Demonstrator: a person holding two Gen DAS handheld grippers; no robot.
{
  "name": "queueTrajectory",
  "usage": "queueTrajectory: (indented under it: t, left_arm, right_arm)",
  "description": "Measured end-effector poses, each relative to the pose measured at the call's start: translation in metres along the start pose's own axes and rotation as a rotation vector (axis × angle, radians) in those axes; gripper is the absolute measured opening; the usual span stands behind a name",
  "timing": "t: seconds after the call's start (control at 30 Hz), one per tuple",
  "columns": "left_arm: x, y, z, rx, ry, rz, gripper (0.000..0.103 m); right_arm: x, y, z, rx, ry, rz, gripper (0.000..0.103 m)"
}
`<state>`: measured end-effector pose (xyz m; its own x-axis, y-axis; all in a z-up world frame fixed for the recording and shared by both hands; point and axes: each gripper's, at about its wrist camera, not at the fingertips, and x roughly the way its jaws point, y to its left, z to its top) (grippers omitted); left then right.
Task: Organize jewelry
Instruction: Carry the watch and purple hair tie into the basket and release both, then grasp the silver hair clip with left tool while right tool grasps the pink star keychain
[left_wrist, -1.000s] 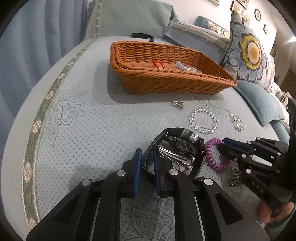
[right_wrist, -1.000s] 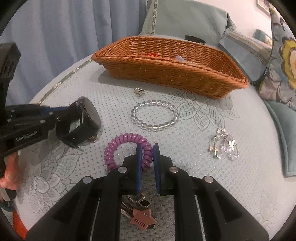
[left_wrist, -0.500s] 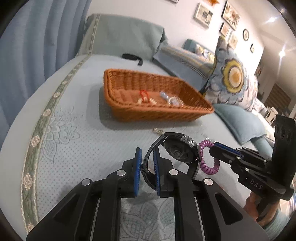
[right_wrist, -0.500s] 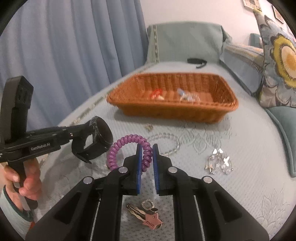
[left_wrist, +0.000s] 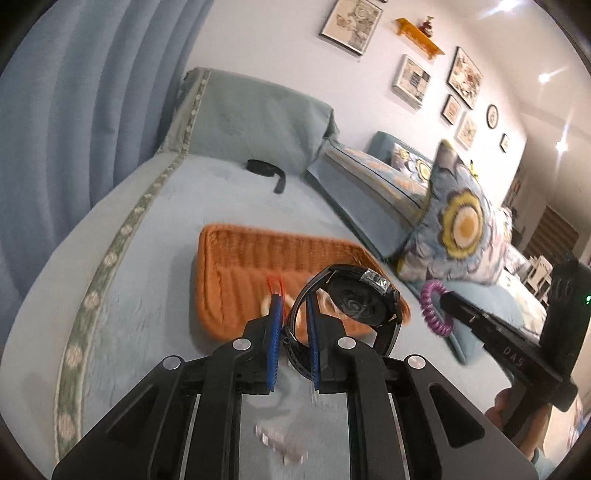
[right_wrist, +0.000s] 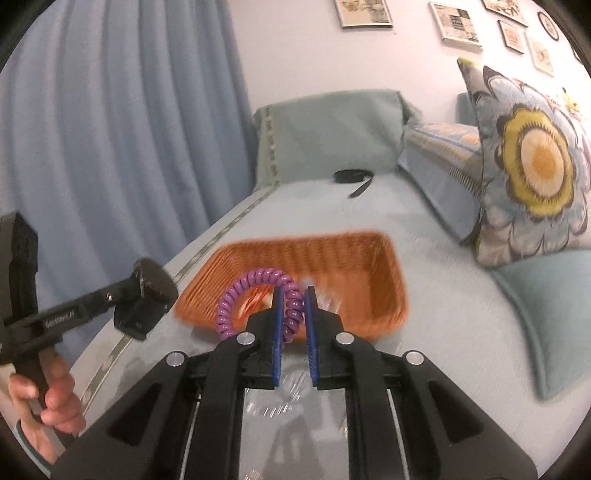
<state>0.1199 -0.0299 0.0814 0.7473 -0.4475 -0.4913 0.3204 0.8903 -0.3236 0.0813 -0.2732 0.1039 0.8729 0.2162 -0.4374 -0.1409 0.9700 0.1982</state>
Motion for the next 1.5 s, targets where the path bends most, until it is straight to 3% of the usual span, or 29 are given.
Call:
queueTrajectory:
  t: [0.17, 0.3, 0.33, 0.37, 0.57, 0.77, 0.8, 0.87, 0.93, 1.07, 1.33, 1.5]
  left_arm:
    - [0.042, 0.005, 0.024, -0.012, 0.0, 0.048, 0.011]
    - [0.074, 0.01, 0.029, 0.008, 0.015, 0.072, 0.012]
    - [0.083, 0.012, 0.029, -0.001, 0.027, 0.063, 0.003]
    - [0.088, 0.014, 0.029, -0.003, 0.038, 0.063, 0.0]
    - [0.12, 0.022, 0.028, 0.002, 0.122, 0.115, 0.0]
    - [0.116, 0.029, 0.025, -0.004, 0.131, 0.08, 0.0]
    - [0.113, 0.029, 0.025, -0.005, 0.129, 0.072, 0.002]
    - [0.105, 0.027, 0.023, -0.012, 0.121, 0.043, 0.018]
    - [0.09, 0.023, 0.019, 0.002, 0.094, 0.042, 0.027]
    - [0.063, 0.017, 0.011, 0.006, 0.063, 0.011, 0.044]
    - [0.003, 0.0, -0.011, 0.026, 0.023, -0.023, 0.047]
    - [-0.015, -0.004, -0.04, 0.037, 0.053, 0.007, 0.047]
  right_arm:
    - [0.041, -0.015, 0.039, 0.028, 0.019, -0.047, 0.009]
    - [0.081, -0.025, 0.047, 0.06, 0.079, -0.072, 0.009]
    - [0.093, -0.028, 0.047, 0.068, 0.101, -0.079, 0.009]
    - [0.104, -0.03, 0.046, 0.073, 0.125, -0.09, 0.009]
    - [0.156, -0.037, 0.023, 0.082, 0.297, -0.12, 0.009]
    - [0.169, -0.04, 0.008, 0.081, 0.366, -0.113, 0.01]
    - [0.169, -0.042, 0.007, 0.102, 0.371, -0.096, 0.01]
    - [0.164, -0.043, 0.007, 0.122, 0.368, -0.081, 0.013]
    - [0.155, -0.045, 0.009, 0.133, 0.346, -0.072, 0.026]
    - [0.13, -0.044, 0.011, 0.139, 0.308, -0.048, 0.033]
    - [0.056, -0.026, -0.005, 0.099, 0.239, 0.036, 0.033]
    - [0.018, -0.015, -0.035, 0.088, 0.259, 0.093, 0.033]
